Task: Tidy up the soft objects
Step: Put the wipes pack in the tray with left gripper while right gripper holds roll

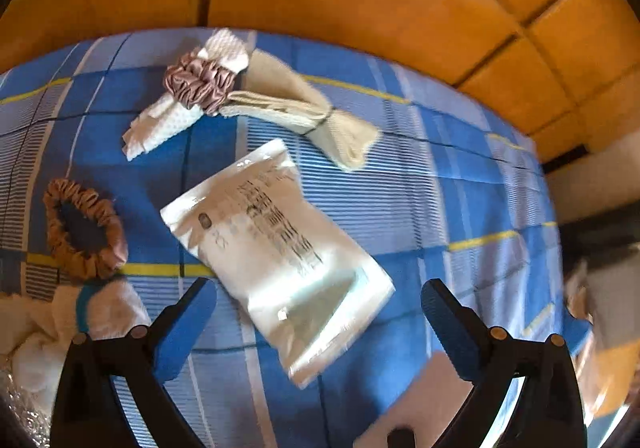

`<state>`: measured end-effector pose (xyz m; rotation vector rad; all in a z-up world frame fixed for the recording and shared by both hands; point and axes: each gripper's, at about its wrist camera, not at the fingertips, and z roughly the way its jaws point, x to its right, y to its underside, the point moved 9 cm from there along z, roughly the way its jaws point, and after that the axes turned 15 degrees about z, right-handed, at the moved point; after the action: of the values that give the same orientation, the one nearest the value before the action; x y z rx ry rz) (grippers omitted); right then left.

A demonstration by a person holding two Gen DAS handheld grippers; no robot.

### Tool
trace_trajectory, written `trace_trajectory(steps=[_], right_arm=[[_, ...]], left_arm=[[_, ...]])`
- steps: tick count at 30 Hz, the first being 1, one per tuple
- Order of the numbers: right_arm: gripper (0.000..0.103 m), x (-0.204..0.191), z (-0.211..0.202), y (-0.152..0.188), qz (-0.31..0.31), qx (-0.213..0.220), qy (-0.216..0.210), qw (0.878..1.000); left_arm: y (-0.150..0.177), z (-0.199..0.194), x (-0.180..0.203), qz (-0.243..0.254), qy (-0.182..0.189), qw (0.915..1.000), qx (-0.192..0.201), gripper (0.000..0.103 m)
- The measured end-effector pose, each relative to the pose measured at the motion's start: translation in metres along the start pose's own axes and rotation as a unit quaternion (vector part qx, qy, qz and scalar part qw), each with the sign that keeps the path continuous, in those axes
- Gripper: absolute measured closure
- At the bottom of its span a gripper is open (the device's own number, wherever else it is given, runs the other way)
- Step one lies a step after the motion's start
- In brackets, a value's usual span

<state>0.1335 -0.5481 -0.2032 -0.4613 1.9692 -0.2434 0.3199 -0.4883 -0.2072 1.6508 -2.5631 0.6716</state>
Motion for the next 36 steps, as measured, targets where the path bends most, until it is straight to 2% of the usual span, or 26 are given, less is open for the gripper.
trace_trajectory(steps=[4, 6, 7, 9, 10, 11, 14, 16, 21, 28, 34, 36], right_arm=[[0.084, 0.001, -0.001, 0.000, 0.002, 0.001, -0.005, 1.000], [0.084, 0.001, -0.001, 0.000, 0.003, 0.002, -0.007, 1.000], [0.084, 0.002, -0.001, 0.000, 0.003, 0.002, -0.007, 1.000], [0.084, 0.002, -0.002, 0.000, 0.003, 0.003, -0.008, 1.000], [0.084, 0.002, -0.002, -0.001, 0.003, 0.003, -0.009, 1.000], [0.084, 0.003, -0.002, -0.001, 0.003, 0.003, -0.009, 1.000], [0.084, 0.003, -0.002, -0.001, 0.002, 0.003, -0.009, 1.000], [0.084, 0.003, -0.002, -0.001, 0.002, 0.003, -0.009, 1.000], [0.084, 0.003, -0.002, -0.001, 0.002, 0.003, -0.008, 1.000], [0.085, 0.001, 0.001, -0.001, -0.001, 0.002, 0.002, 1.000], [0.086, -0.001, 0.006, -0.001, -0.003, 0.001, 0.008, 1.000], [0.086, -0.002, 0.007, 0.000, -0.004, 0.000, 0.010, 1.000]], left_arm=[[-0.006, 0.025, -0.005, 0.007, -0.054, 0.9973, -0.050, 0.000], [-0.007, 0.031, -0.003, 0.024, -0.067, 0.9962, -0.051, 0.000], [-0.007, 0.029, 0.001, 0.056, -0.079, 0.9946, -0.037, 0.002], [-0.004, 0.026, 0.006, 0.100, -0.101, 0.9897, -0.019, 0.013], [-0.003, 0.025, 0.009, 0.116, -0.109, 0.9872, -0.011, 0.022], [-0.001, 0.022, 0.011, 0.132, -0.111, 0.9850, -0.003, 0.026], [0.007, 0.011, 0.012, 0.135, -0.082, 0.9874, 0.009, 0.039], [0.017, -0.001, 0.003, 0.117, -0.068, 0.9907, 0.013, 0.044], [0.036, -0.031, -0.010, 0.086, -0.036, 0.9951, 0.034, 0.046], [0.068, -0.099, -0.002, 0.118, 0.016, 0.9889, 0.088, 0.046], [0.110, -0.155, 0.019, 0.162, 0.077, 0.9757, 0.126, 0.046], [0.115, -0.168, 0.023, 0.166, 0.086, 0.9727, 0.137, 0.046]])
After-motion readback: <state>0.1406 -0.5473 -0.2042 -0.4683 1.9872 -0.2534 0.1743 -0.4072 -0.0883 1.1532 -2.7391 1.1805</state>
